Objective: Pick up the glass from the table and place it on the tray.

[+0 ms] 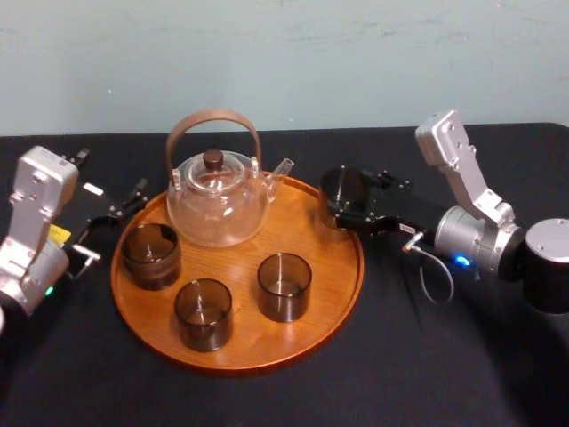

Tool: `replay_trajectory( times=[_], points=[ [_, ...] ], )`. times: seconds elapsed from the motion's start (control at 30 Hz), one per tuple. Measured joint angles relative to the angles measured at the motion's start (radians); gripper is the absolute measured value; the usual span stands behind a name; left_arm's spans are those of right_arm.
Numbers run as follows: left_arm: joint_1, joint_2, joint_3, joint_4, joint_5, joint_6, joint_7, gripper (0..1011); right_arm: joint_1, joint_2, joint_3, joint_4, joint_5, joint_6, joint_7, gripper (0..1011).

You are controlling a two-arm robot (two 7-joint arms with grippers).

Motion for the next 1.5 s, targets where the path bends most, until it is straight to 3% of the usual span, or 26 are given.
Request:
replay_trajectory(
  times=[0.57,1.5],
  points=[
    [0.000,0.000,0.000,0.000,0.000,0.000,0.000,1001,0.044,-0.034,-0.044,0.046,-0.010,-0.011,0.019,889],
    [0.000,0.000,0.000,0.000,0.000,0.000,0.000,1001,0.065,-0.064,-0.073,0.093,-0.020,-0.032,0.028,889]
  ],
)
